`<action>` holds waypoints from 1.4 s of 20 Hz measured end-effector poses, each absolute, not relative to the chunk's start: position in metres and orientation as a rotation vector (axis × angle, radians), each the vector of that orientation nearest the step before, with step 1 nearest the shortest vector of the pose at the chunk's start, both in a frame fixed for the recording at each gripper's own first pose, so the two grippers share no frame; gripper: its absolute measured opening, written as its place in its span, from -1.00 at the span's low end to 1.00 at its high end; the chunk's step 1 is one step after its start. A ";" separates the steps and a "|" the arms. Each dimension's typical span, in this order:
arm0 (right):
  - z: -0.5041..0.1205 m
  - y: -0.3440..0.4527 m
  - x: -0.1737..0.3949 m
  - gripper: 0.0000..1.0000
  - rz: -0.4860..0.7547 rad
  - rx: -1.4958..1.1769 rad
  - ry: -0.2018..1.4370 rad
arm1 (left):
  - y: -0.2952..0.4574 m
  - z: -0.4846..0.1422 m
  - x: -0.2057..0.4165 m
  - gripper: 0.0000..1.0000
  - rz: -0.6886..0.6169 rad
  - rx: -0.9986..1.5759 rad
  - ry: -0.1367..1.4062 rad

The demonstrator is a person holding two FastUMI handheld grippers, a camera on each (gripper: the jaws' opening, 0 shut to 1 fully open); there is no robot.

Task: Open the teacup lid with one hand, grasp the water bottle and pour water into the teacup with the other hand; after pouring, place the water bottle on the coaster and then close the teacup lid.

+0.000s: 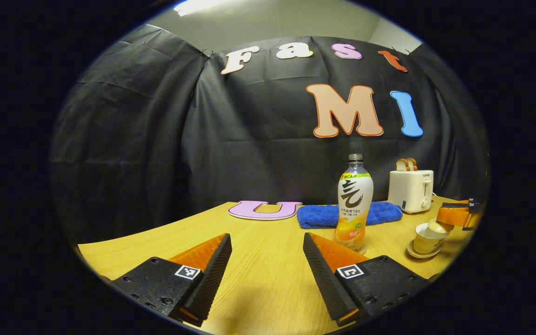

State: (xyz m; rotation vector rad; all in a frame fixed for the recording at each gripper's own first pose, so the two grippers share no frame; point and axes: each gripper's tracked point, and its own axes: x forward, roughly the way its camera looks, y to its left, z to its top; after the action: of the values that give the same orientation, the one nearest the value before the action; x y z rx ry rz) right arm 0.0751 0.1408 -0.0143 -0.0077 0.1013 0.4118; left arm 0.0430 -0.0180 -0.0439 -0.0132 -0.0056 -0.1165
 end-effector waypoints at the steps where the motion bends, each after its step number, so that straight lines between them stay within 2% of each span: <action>1: -0.016 0.143 0.076 -0.34 0.416 -0.011 0.109 | -0.018 -0.044 0.043 0.80 -0.117 -0.013 -0.006; 13: -0.029 0.150 0.081 -0.35 0.439 -0.026 0.189 | -0.022 -0.045 0.044 0.81 -0.135 -0.013 -0.012; 19: -0.028 0.151 0.080 -0.22 0.444 -0.027 0.187 | -0.024 -0.045 0.045 0.77 -0.149 -0.013 -0.013; 24: -0.023 0.148 0.078 0.65 0.437 -0.025 0.155 | -0.024 -0.044 0.044 0.80 -0.150 -0.012 -0.014; 27: -0.014 0.143 0.074 0.89 0.430 0.003 0.103 | -0.024 -0.045 0.044 0.80 -0.149 -0.012 -0.014; 28: -0.010 0.141 0.071 0.82 0.427 0.006 0.083 | -0.024 -0.044 0.044 0.83 -0.149 -0.012 -0.014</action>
State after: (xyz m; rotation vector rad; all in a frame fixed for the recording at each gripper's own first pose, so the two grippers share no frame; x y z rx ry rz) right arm 0.0713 0.1414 -0.0104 0.0060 0.0834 0.4274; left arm 0.0441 -0.0240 -0.0444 -0.0120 -0.0138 -0.1494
